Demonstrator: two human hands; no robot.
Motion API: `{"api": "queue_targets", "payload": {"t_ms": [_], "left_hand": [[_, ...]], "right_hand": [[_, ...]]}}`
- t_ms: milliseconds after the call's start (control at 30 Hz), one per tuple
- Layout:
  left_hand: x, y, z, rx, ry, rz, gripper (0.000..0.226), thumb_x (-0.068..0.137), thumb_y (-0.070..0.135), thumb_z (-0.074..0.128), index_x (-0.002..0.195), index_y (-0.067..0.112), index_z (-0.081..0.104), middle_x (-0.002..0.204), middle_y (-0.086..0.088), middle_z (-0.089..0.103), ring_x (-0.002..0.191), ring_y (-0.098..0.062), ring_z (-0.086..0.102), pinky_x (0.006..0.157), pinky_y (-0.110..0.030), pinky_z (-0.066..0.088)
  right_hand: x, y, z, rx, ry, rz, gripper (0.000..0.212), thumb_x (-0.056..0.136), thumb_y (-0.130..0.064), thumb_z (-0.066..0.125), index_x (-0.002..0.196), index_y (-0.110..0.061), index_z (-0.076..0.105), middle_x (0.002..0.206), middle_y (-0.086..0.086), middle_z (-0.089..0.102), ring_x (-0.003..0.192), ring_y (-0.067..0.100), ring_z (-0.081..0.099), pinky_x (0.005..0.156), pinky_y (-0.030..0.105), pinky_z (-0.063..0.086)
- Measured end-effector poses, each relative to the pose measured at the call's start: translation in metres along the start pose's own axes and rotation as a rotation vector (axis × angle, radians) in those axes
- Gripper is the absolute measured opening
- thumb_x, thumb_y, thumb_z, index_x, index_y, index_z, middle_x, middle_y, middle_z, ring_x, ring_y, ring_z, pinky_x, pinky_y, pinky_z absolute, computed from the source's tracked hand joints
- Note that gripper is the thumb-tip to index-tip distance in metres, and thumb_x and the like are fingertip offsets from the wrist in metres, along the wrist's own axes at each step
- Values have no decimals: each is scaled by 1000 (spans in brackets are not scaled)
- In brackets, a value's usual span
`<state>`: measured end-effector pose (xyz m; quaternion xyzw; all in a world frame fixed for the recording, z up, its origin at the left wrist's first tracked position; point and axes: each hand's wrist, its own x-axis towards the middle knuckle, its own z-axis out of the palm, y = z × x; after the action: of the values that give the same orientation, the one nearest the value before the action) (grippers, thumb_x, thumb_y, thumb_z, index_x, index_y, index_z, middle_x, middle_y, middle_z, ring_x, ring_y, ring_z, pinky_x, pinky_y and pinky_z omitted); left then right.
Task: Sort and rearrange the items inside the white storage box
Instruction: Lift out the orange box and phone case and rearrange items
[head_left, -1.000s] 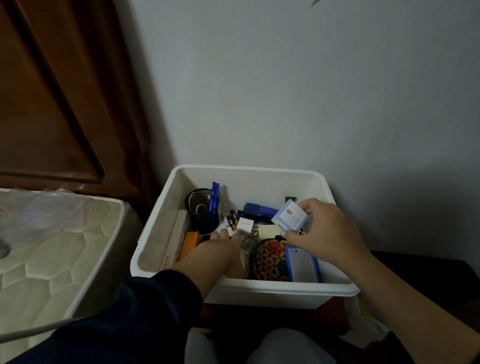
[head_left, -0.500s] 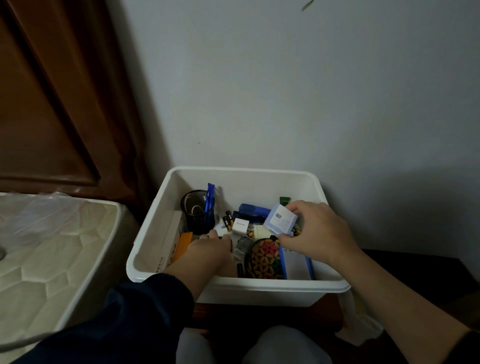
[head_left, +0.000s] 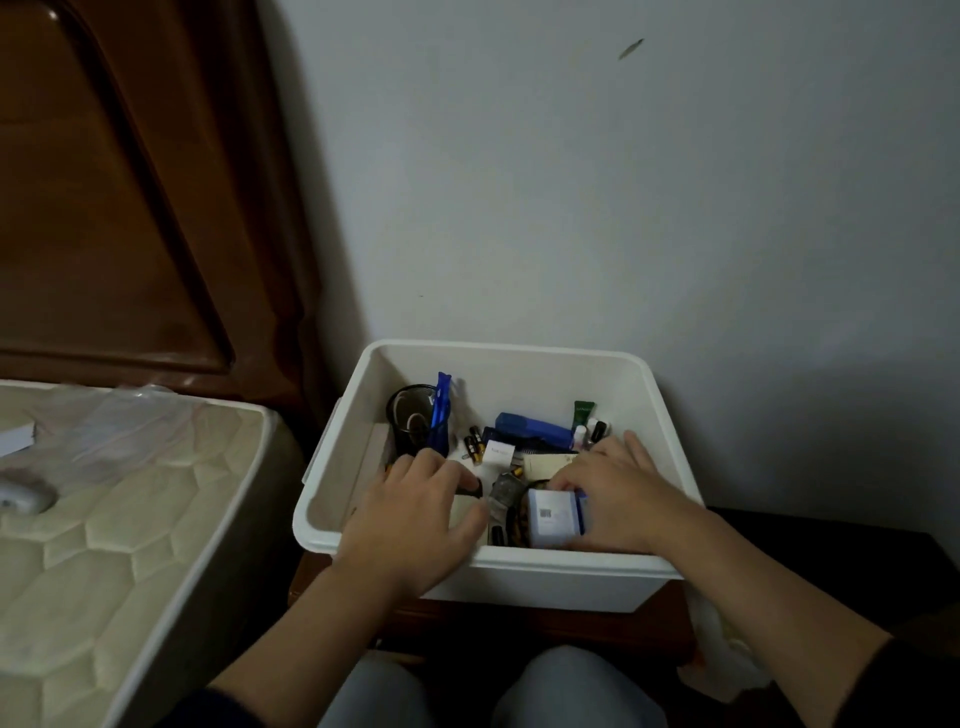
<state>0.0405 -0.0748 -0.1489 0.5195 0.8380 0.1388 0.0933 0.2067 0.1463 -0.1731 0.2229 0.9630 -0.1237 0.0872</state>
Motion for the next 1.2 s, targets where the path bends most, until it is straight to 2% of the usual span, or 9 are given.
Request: {"api": "queue_targets", "payload": {"t_ms": [100, 233, 333, 400, 533, 700, 900, 1033, 1200], "left_hand": [[7, 2, 2, 49, -1, -39, 43, 100, 61, 34, 136, 41, 46, 133, 12, 48, 119, -8, 48, 94, -29, 33], [8, -1, 5, 57, -80, -72, 54, 93, 62, 27, 137, 39, 47, 131, 10, 51, 116, -10, 48, 91, -31, 34], [11, -1, 4, 58, -127, -84, 54, 93, 60, 29, 138, 37, 49, 130, 9, 53, 116, -12, 50, 91, -33, 38], [13, -1, 4, 42, -169, -89, 49, 96, 58, 33, 137, 37, 50, 130, 8, 55, 116, -12, 52, 94, -35, 43], [14, -1, 2, -26, -243, -112, 47, 92, 59, 35, 131, 39, 55, 127, 10, 58, 110, -11, 56, 98, -42, 49], [19, -2, 0, -67, -370, -113, 40, 93, 57, 38, 126, 43, 58, 125, 9, 61, 109, -12, 57, 97, -42, 49], [20, -2, 0, -98, -399, -116, 44, 90, 57, 36, 122, 41, 62, 122, 8, 63, 107, -11, 58, 97, -42, 50], [19, 0, -2, -93, -382, -122, 46, 90, 57, 36, 122, 40, 64, 119, 8, 64, 104, -11, 59, 95, -42, 51], [17, 5, -6, -83, -394, -134, 47, 90, 57, 36, 124, 39, 64, 122, 6, 65, 106, -13, 59, 97, -43, 51]], "right_hand": [[3, 0, 0, -38, -82, 25, 55, 73, -70, 72, 122, -48, 67, 125, -9, 56, 137, 25, 30, 126, 56, -4], [5, 0, 5, -26, -80, -2, 71, 71, -72, 69, 137, -51, 55, 136, -16, 52, 137, 21, 28, 123, 51, 12], [7, 2, 5, 68, -80, -55, 59, 66, -82, 61, 123, -68, 51, 129, -32, 53, 134, 15, 29, 119, 50, 24], [9, 3, 7, 37, -148, -74, 47, 74, -75, 66, 118, -72, 50, 127, -31, 56, 125, 14, 31, 115, 49, 29], [11, 5, 10, 67, -168, -55, 51, 82, -53, 79, 123, -63, 51, 121, -27, 55, 115, 10, 32, 101, 41, 35], [10, 2, 7, 53, -86, -83, 36, 79, -52, 83, 105, -46, 59, 118, -18, 55, 120, 10, 49, 100, 34, 47], [14, -4, 6, -29, -102, -85, 28, 77, -60, 81, 92, -41, 66, 120, -20, 54, 138, 19, 40, 117, 51, 37], [16, -7, 5, 56, -81, -126, 33, 74, -69, 74, 89, -41, 66, 110, -25, 51, 116, 7, 48, 103, 34, 44], [17, -8, 7, 136, -123, -114, 22, 78, -62, 75, 88, -43, 67, 106, -24, 55, 104, -1, 53, 94, 32, 52]]}}
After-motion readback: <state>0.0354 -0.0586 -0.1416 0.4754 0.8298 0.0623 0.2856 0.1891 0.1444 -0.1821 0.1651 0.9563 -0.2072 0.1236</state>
